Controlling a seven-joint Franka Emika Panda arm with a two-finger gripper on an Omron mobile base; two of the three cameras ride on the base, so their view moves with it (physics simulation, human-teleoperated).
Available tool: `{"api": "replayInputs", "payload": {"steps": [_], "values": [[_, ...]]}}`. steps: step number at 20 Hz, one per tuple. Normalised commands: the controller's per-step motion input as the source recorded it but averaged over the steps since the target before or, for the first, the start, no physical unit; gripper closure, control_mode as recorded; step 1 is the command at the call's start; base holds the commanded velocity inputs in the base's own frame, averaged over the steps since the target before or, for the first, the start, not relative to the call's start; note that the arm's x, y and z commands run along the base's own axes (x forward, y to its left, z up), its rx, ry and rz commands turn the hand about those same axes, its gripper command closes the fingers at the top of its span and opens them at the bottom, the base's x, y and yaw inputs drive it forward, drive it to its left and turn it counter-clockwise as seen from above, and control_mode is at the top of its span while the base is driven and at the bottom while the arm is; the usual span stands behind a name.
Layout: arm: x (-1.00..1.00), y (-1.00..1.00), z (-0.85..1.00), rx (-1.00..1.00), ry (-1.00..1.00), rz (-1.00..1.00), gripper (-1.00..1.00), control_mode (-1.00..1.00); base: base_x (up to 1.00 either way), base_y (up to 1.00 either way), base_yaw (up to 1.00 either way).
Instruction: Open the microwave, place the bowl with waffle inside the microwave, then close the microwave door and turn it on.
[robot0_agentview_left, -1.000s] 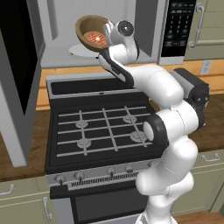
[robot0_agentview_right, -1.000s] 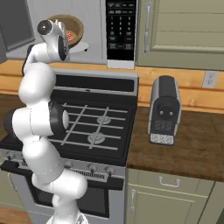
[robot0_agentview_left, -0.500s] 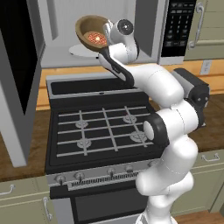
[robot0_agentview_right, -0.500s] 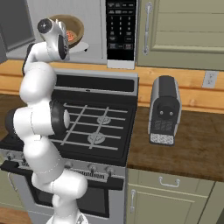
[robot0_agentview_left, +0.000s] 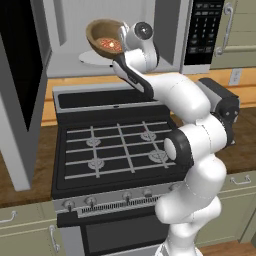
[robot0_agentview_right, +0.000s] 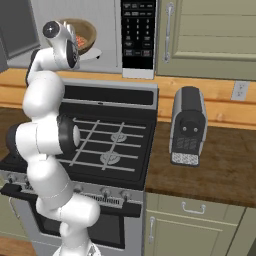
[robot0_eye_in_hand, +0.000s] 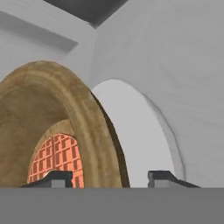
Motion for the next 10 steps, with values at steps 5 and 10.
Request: {"api": "replayInputs", "payload": {"steps": [5,10], "values": [[-0.02,0.00,0.02,0.00,-0.02,0.00,-1.00,-1.00,0.00,0.00,0.00],[-0.26,0.00,0.34,0.00,-0.20,0.02,-1.00,-1.00,0.00,0.00,0.00]]}}
